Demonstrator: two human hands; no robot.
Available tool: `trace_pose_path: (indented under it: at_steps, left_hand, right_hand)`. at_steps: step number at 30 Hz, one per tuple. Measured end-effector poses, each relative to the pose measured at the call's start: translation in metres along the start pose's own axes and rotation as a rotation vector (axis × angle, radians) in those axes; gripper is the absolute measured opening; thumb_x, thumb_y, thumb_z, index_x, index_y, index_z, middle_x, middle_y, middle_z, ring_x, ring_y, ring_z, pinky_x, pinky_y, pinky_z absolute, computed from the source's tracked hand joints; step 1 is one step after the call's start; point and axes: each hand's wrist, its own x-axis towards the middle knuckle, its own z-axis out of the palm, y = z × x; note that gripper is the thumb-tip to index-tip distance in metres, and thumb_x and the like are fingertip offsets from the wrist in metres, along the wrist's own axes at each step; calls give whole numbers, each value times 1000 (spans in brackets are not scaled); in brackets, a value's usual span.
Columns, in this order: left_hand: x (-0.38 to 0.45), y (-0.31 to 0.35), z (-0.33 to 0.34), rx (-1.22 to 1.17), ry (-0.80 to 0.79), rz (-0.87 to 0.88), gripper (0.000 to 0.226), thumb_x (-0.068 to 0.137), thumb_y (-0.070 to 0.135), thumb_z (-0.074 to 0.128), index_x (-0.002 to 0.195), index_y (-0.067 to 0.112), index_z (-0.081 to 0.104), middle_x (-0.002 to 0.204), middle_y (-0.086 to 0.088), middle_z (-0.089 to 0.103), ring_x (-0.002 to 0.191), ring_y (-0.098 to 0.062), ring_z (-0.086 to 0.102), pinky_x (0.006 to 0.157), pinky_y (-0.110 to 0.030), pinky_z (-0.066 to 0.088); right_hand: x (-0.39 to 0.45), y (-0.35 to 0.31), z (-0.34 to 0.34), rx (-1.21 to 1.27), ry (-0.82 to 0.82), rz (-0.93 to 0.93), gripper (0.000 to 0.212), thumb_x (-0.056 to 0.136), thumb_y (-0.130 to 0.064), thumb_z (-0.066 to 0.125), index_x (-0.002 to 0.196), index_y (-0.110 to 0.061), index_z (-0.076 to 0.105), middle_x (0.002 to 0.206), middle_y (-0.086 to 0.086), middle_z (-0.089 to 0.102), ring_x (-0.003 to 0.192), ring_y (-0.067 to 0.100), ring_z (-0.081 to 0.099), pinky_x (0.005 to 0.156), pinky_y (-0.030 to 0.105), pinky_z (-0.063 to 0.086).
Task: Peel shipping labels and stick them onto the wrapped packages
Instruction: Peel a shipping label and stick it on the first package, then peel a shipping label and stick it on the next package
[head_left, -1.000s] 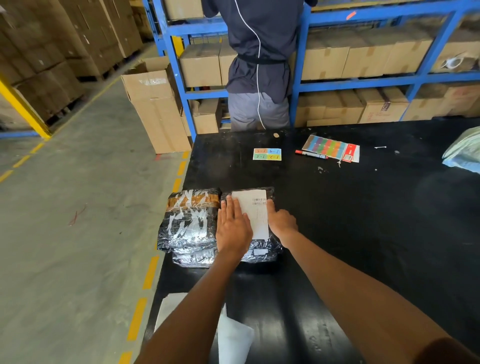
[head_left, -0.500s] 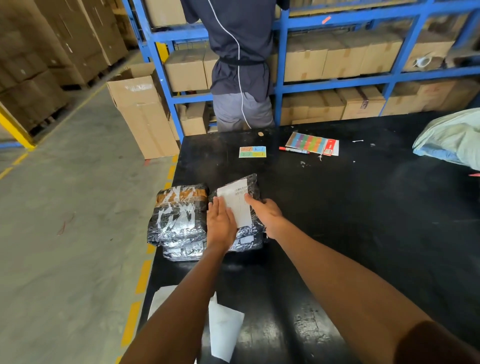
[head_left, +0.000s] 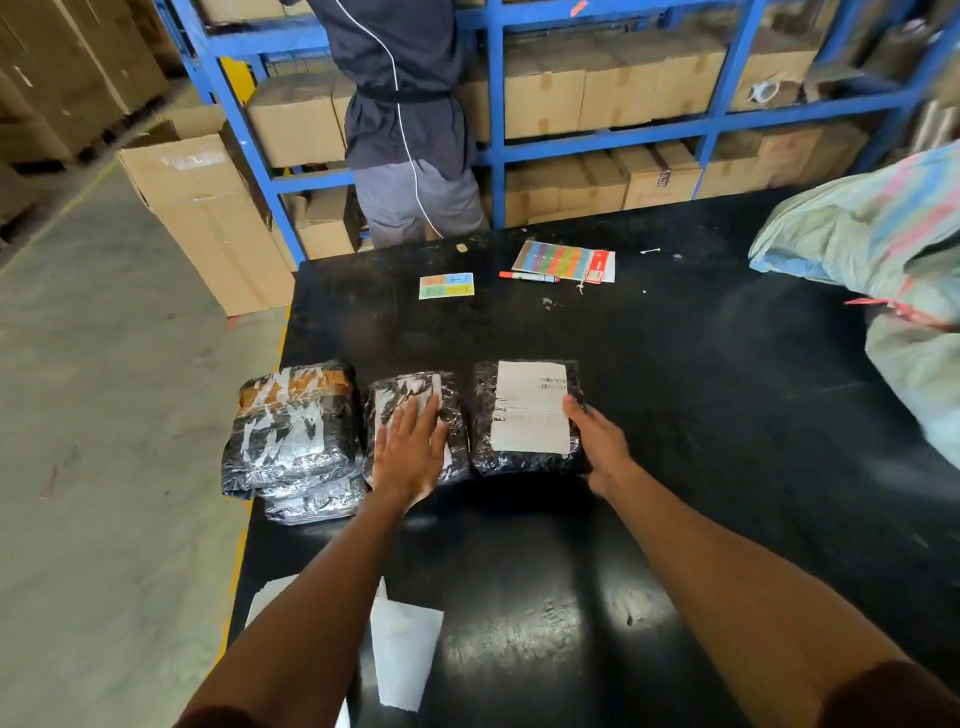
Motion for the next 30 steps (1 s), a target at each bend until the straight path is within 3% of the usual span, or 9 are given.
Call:
trace_pose_path:
  at_steps: [2,5,11,15,18,21,24,26,30]
  left_hand:
    - [-1,-2,6,55,-13,-16,56,103,46,17,155,31,2,164,-4,-1,151,-22,-3,122,-46,-1]
    - [-1,-2,16,95,11,-17,57,103,46,16,156,31,0,165,-4,-2,152,-23,-4,122,-47,-3]
    - [-2,-8,21,77,57,16,56,103,45,21,156,29,7,164,-5,4,152,-25,1,122,-47,0]
    - [-5,-8,22,94,78,21,57,103,45,19,156,29,5,164,-4,0,151,-24,-4,122,-45,-3]
    - [-8,-6,24,113,91,9,57,103,46,15,156,30,0,164,-2,-4,151,-22,-7,123,-45,-4]
    - [-18,-6,25,113,116,28,60,100,49,11,156,29,4,164,-1,-3,151,-22,-6,122,-43,-5]
    - [-42,-14,26,103,133,90,61,99,46,19,156,26,12,164,-1,3,152,-25,0,123,-44,0]
    - [-63,-28,26,64,115,125,61,98,33,37,155,25,20,164,-1,11,152,-24,7,123,-46,7]
    - [-114,-62,24,-67,112,100,54,88,22,38,140,18,51,150,-8,44,137,-30,43,107,-51,41]
  right_hand:
    - [1,8,-20,-7,46,-27,49,82,-37,76,126,-21,60,117,-2,67,103,22,63,78,37,55]
    - [4,24,-37,-82,18,-15,60,72,-39,81,125,-19,64,112,1,72,99,21,68,90,41,56]
    - [9,41,-44,-221,27,-35,37,94,-37,63,128,-23,62,116,-3,67,94,10,64,81,23,50]
    - [27,37,-38,-790,165,-119,49,97,-50,46,133,-20,56,135,11,55,122,32,51,106,41,42]
    - [24,34,-28,-988,183,-156,54,99,-45,43,144,-15,41,147,15,35,132,37,40,107,45,37]
    - [13,40,-15,-1224,237,-403,55,96,-37,52,144,-16,38,151,11,31,136,33,32,106,49,34]
    - [-4,55,8,-1414,104,-704,42,90,-30,57,131,-23,53,151,8,33,139,30,30,107,49,30]
    - [-19,70,29,-1424,-4,-839,32,87,-26,59,119,-24,62,141,5,45,131,28,40,102,46,34]
    - [-50,111,69,-1295,-383,-861,19,91,-18,54,103,-20,68,106,3,63,97,25,62,85,40,49]
